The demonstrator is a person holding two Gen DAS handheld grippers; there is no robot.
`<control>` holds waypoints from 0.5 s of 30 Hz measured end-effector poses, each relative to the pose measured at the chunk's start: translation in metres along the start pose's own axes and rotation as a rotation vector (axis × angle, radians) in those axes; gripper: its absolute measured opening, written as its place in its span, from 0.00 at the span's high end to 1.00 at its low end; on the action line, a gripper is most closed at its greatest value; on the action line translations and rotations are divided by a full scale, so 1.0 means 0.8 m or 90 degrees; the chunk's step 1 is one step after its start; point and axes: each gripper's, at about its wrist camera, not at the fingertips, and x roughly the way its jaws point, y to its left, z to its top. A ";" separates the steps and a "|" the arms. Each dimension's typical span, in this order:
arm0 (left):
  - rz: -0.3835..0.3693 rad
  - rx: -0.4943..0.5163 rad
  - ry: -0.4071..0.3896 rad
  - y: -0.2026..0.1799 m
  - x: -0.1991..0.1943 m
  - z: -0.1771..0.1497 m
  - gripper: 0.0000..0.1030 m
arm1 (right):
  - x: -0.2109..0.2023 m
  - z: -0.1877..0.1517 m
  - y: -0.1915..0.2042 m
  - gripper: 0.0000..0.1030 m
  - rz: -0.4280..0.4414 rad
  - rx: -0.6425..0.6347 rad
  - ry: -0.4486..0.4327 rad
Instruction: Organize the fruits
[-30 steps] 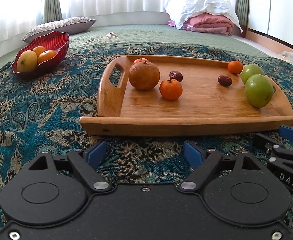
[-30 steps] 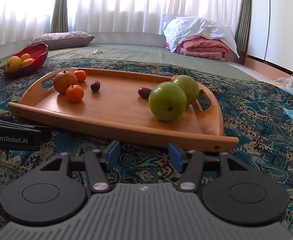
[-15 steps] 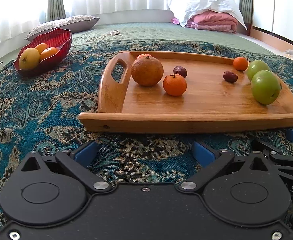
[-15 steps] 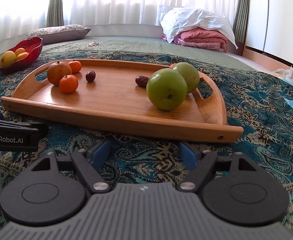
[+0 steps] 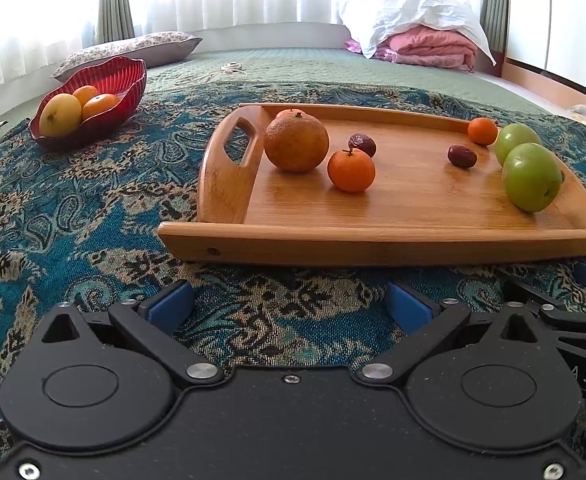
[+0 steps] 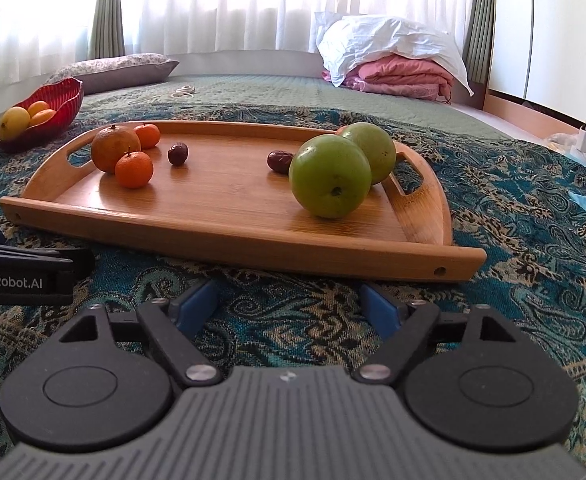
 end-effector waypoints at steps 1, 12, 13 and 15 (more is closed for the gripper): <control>0.000 0.000 0.000 0.000 0.000 0.000 0.00 | 0.000 0.000 0.000 0.14 0.000 0.001 0.000; 0.001 0.000 -0.007 0.000 -0.002 -0.002 0.00 | 0.000 -0.001 -0.001 0.13 -0.001 0.004 -0.003; 0.000 -0.001 -0.007 0.000 -0.002 -0.002 0.00 | 0.000 -0.001 -0.001 0.13 0.000 0.005 -0.003; 0.001 -0.001 -0.007 0.000 -0.002 -0.002 0.00 | 0.000 -0.001 -0.001 0.13 0.000 0.005 -0.003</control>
